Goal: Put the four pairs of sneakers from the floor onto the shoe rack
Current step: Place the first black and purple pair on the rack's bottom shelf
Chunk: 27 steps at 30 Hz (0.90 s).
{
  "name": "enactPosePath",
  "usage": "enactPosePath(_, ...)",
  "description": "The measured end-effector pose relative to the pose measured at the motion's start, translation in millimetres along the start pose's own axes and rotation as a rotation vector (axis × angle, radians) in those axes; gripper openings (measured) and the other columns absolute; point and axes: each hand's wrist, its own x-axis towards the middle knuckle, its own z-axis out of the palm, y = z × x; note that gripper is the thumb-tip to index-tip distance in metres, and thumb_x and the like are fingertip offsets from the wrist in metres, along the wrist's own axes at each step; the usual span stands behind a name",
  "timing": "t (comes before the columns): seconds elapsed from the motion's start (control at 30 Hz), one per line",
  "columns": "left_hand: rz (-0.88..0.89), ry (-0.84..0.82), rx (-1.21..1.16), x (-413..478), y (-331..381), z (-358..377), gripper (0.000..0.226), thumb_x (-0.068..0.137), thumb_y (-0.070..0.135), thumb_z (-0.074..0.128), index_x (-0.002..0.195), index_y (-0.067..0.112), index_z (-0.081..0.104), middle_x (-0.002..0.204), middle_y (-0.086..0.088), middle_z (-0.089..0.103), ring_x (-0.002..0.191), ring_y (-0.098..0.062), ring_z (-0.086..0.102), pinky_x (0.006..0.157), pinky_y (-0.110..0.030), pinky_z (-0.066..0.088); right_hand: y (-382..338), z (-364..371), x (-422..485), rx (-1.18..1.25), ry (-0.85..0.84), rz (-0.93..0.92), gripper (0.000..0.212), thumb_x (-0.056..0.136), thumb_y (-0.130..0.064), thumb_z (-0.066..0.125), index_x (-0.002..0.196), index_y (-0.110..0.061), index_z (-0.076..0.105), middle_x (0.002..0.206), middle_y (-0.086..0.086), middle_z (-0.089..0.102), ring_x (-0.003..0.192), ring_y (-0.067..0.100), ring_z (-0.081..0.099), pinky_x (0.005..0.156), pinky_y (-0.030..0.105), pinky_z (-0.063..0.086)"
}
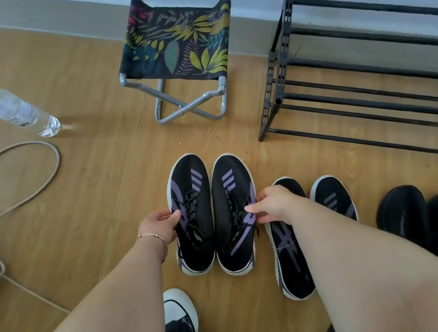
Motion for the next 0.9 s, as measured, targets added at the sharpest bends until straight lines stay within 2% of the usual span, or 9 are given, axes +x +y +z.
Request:
enactPosePath(0.17, 0.019, -0.06, -0.011, -24.3, 5.9, 19.5, 0.036, 0.089, 0.019, 0.075, 0.121, 0.011, 0.061, 0.106, -0.007, 0.07, 0.095, -0.025, 0.071, 0.084, -0.039, 0.059, 8.0, -34.3, -26.2, 0.067, -0.05, 0.007, 0.019, 0.088, -0.003, 0.075, 0.105, -0.002, 0.065, 0.109, 0.014, 0.073, 0.096, 0.023, 0.073, 0.08, 0.032, 0.062)
enactPosePath(0.33, 0.063, -0.111, 0.005, -45.5, 11.4, 51.7, 0.036, 0.091, 0.017, 0.073, 0.123, 0.007, 0.061, 0.112, -0.011, 0.07, 0.094, -0.026, 0.07, 0.085, -0.039, 0.059, 26.9, -72.6, -41.3, 0.091, -0.035, 0.009, 0.026, 0.086, -0.005, 0.077, 0.11, -0.002, 0.066, 0.109, 0.013, 0.075, 0.101, 0.024, 0.074, 0.095, 0.041, 0.058)
enactPosePath(0.47, 0.054, -0.173, 0.004, -58.8, 12.8, 92.6, 0.033, 0.091, 0.016, 0.073, 0.121, 0.007, 0.061, 0.107, -0.012, 0.072, 0.091, -0.023, 0.071, 0.079, -0.037, 0.06, 33.7, -117.3, -53.5, 0.025, -0.051, 0.03, 0.034, 0.088, -0.005, 0.075, 0.119, -0.001, 0.064, 0.112, 0.012, 0.074, 0.101, 0.023, 0.074, 0.09, 0.035, 0.06)
enactPosePath(0.53, 0.037, -0.193, -0.006, -67.6, 15.2, 115.8, 0.029, 0.091, 0.015, 0.073, 0.116, 0.008, 0.061, 0.103, -0.012, 0.073, 0.087, -0.023, 0.071, 0.081, -0.038, 0.061, 32.9, -142.4, -60.1, -0.011, -0.022, 0.041, 0.034, 0.088, -0.004, 0.075, 0.12, 0.001, 0.064, 0.11, 0.014, 0.075, 0.098, 0.022, 0.075, 0.083, 0.032, 0.061)
enactPosePath(0.67, 0.03, -0.239, -0.006, -77.9, 24.7, 158.6, 0.027, 0.09, 0.017, 0.075, 0.113, 0.012, 0.063, 0.099, -0.01, 0.075, 0.088, -0.023, 0.073, 0.083, -0.041, 0.062, 28.0, -184.4, -69.6, -0.159, 0.069, 0.049, 0.033, 0.085, -0.007, 0.077, 0.115, -0.001, 0.064, 0.108, 0.014, 0.075, 0.094, 0.023, 0.076, 0.085, 0.035, 0.062)
enactPosePath(0.73, 0.044, -0.249, 0.013, -77.2, 32.7, 175.7, 0.026, 0.088, 0.02, 0.076, 0.111, 0.014, 0.064, 0.098, -0.008, 0.075, 0.088, -0.022, 0.074, 0.083, -0.041, 0.062, 27.9, -196.5, -70.4, -0.24, 0.133, 0.002, 0.03, 0.086, -0.01, 0.077, 0.112, -0.004, 0.064, 0.108, 0.011, 0.074, 0.091, 0.021, 0.076, 0.08, 0.032, 0.063)
enactPosePath(0.83, 0.084, -0.254, 0.047, -70.6, 50.4, 193.9, 0.015, 0.091, 0.019, 0.073, 0.102, 0.016, 0.063, 0.095, -0.006, 0.074, 0.083, -0.019, 0.072, 0.08, -0.037, 0.062, 37.4, -207.5, -68.5, -0.198, 0.196, -0.084, 0.025, 0.088, -0.011, 0.075, 0.11, -0.007, 0.063, 0.106, 0.007, 0.072, 0.09, 0.018, 0.074, 0.071, 0.027, 0.061)
enactPosePath(0.9, 0.132, -0.261, 0.104, -62.9, 63.5, 203.2, 0.018, 0.092, 0.019, 0.072, 0.106, 0.009, 0.066, 0.098, -0.007, 0.074, 0.085, -0.019, 0.072, 0.076, -0.035, 0.061, 49.7, -213.8, -63.3, -0.106, 0.208, -0.116, 0.023, 0.09, -0.01, 0.073, 0.11, -0.007, 0.062, 0.106, 0.007, 0.072, 0.092, 0.019, 0.073, 0.069, 0.027, 0.061)
